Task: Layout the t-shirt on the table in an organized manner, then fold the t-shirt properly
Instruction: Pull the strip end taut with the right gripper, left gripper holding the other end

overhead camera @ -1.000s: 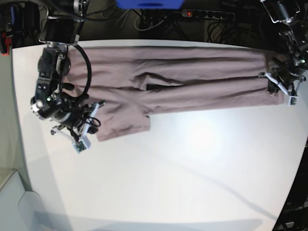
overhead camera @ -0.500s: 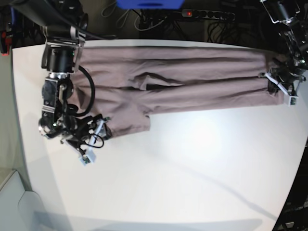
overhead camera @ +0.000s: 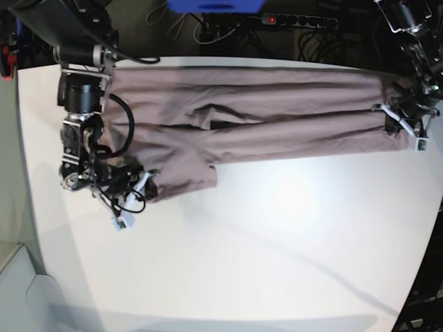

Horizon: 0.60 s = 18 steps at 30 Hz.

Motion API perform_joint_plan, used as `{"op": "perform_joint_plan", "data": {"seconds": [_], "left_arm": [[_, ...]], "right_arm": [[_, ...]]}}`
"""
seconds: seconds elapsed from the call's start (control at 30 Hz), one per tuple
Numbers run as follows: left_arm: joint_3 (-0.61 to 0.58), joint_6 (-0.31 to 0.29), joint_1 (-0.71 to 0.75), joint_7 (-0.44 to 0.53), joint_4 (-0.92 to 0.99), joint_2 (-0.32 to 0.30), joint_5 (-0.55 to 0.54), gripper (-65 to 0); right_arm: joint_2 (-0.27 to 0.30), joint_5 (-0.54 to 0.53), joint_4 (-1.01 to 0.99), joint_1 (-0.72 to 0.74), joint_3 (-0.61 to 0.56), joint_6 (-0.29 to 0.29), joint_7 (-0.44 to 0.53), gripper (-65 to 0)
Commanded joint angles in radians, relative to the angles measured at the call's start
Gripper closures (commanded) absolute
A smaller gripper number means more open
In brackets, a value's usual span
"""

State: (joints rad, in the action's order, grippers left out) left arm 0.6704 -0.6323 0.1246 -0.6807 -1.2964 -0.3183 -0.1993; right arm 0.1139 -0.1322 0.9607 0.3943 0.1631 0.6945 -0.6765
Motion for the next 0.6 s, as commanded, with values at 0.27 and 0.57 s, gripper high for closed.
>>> {"op": "perform_joint_plan", "data": {"seconds": [0.27, 0.57], "left_arm": [[0.001, 0.001, -0.004, -0.014, -0.007, -0.014, 0.008, -0.2], [-0.002, 0.001, -0.007, -0.014, -0.007, -0.014, 0.008, -0.2]], "right_arm": [[0.005, 0.004, 0.136, -0.065, 0.005, 0.004, -0.013, 0.0], [-0.004, -0.001, 0.544, -0.186, 0.010, 0.004, -0.137, 0.0]]}}
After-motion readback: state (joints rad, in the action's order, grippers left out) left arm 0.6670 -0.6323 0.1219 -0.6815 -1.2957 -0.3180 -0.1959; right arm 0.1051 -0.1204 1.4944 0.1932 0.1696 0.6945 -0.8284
